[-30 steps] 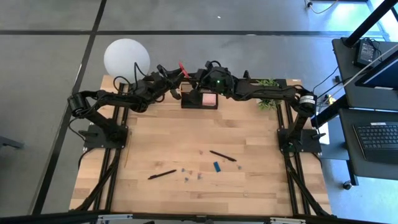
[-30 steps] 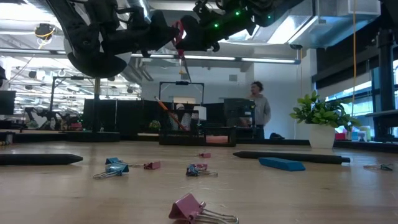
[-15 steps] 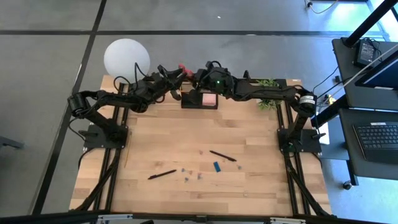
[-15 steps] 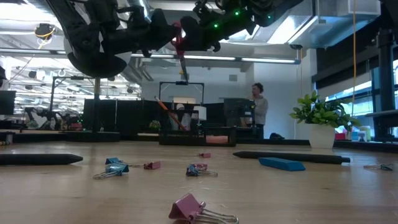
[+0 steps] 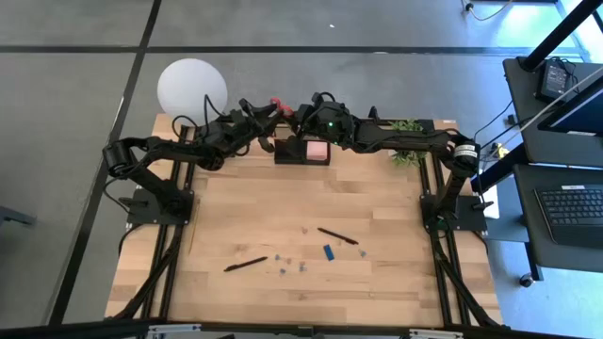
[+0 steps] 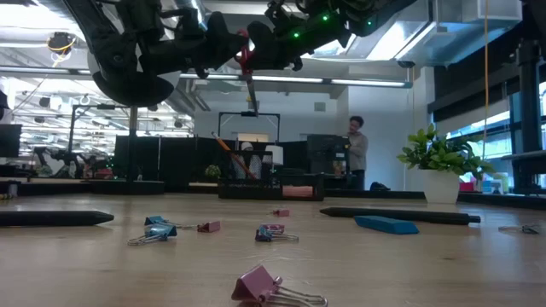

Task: Pick and place office supplies into organizer
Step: Put the red scissors into the black desk organizer

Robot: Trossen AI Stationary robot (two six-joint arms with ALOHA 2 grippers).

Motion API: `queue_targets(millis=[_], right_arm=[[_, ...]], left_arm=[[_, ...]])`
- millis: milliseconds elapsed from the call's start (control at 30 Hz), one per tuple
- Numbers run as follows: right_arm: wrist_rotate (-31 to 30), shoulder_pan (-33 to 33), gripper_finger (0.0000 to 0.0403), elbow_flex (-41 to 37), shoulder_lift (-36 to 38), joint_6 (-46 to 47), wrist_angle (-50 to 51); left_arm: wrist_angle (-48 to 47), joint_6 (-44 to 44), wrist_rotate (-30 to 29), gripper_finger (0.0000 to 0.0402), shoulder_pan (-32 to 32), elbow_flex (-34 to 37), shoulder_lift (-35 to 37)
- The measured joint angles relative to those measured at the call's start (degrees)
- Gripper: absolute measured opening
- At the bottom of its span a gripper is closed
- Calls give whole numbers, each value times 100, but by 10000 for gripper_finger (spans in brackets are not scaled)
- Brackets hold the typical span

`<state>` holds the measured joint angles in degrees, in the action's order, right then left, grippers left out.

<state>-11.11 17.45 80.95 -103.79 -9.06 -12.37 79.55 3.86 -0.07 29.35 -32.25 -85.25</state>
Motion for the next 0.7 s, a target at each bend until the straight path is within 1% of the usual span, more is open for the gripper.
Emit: queue_targets(millis=[133, 367, 500, 567, 633, 700], right_arm=[[16, 21, 41, 0, 7, -2, 12], [27, 84, 41, -13, 7, 24, 65], [-83, 98, 41, -13, 7, 98, 68], [-117, 107, 41, -13, 7, 96, 59], [-203, 113, 41, -13, 7, 106, 46], [-254, 129, 41, -9, 7, 119, 19]], left_arm=[[-5, -9, 108, 149, 4, 0, 0], [-318, -13, 78, 179, 4, -7, 4], [-356, 75, 44, 186, -28, -7, 20], [-371, 79, -56, 184, -60, -7, 31], [-390, 20, -329, 182, -130, -4, 35], [-391, -301, -617, 180, -231, -4, 48]])
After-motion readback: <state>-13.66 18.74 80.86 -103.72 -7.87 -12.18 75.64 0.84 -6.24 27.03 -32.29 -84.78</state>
